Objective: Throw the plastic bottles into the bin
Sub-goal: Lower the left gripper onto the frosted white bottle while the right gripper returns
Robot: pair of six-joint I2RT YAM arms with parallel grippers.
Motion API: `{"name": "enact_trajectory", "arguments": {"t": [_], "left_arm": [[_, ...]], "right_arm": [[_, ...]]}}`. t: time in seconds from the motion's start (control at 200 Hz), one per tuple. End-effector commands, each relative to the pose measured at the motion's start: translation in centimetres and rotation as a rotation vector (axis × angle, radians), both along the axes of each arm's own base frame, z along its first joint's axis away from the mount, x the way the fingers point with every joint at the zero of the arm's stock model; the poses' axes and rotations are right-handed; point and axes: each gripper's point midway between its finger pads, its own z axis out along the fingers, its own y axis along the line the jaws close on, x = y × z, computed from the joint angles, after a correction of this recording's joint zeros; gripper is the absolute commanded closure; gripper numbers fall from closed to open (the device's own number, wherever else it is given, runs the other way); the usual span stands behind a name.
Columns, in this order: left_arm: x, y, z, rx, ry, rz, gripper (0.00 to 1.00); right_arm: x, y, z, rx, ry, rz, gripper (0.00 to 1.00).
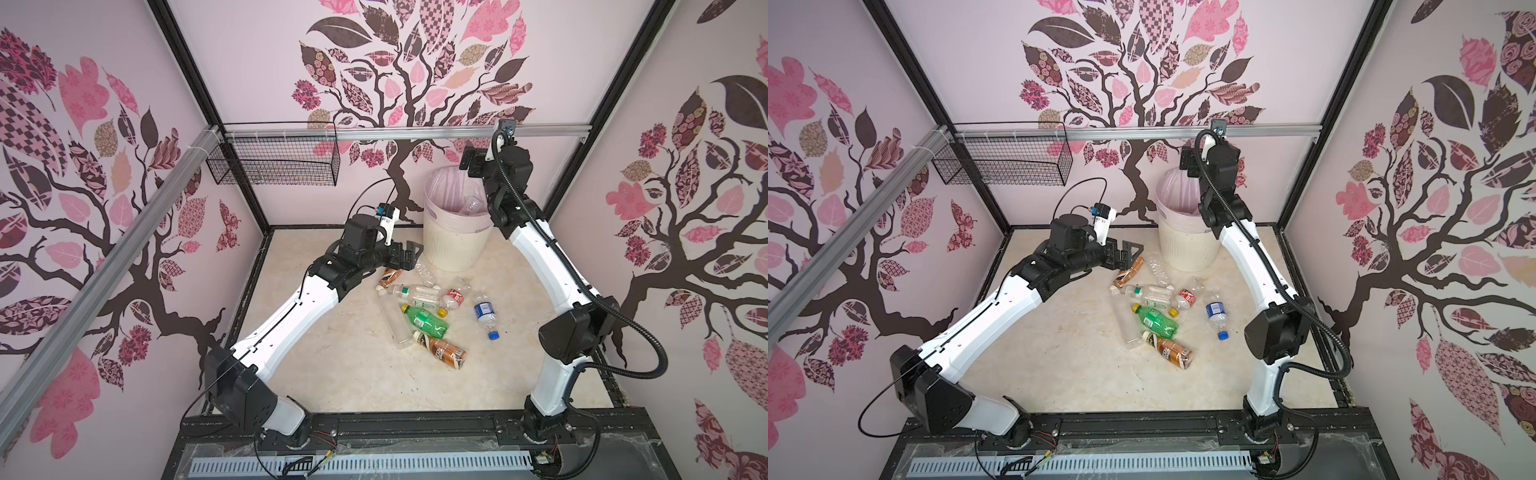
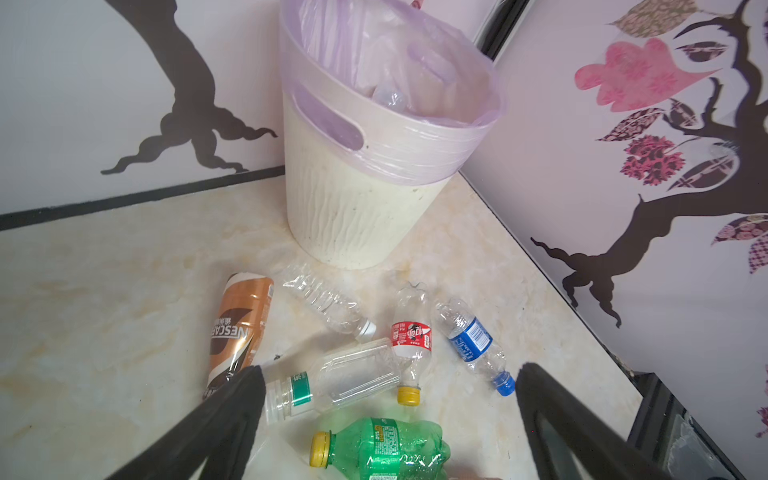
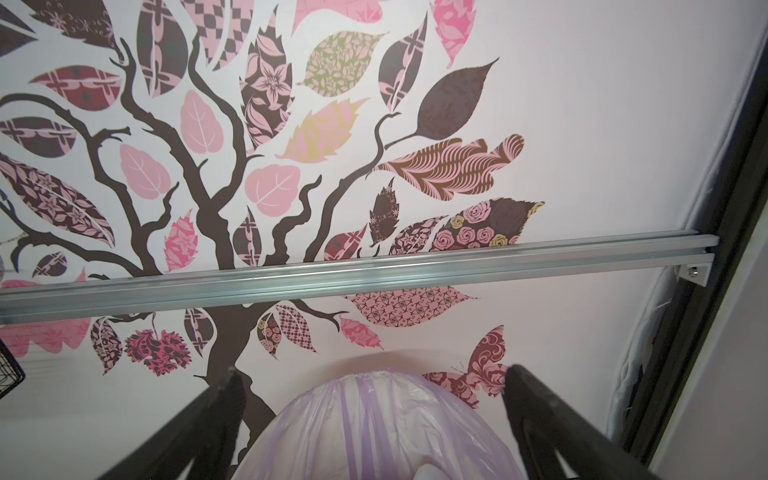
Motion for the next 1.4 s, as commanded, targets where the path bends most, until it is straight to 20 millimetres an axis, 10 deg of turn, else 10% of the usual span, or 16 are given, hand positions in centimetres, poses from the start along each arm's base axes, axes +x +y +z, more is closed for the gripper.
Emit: {"name": "enact_trajectory", "arguments": {"t": [0.0, 0.385, 0.975, 1.39], "left_arm": [[0.6, 1.2, -1.9, 0.052, 0.048, 0.083, 0.02], [1.5, 6.0, -8.8, -0.062, 0.369, 0.232, 0.02], [-8.0, 6.0, -19.7, 0.159, 0.695, 0.238, 0.02], [-8.8, 5.7, -25.1, 0.343, 0.758, 0.250, 0.02]], "right_arm": [[-2.9, -0.5, 2.9, 0.051, -0.055, 0.022, 0.01], [-7.0, 0.3, -2.2, 0.124, 0.069, 0.118, 0.01], [-14.2, 6.0, -19.2, 0.080, 0.377, 0.264, 0.01], [-16.2, 5.0, -19.8, 0.071, 0.370, 0.266, 0.00]]}}
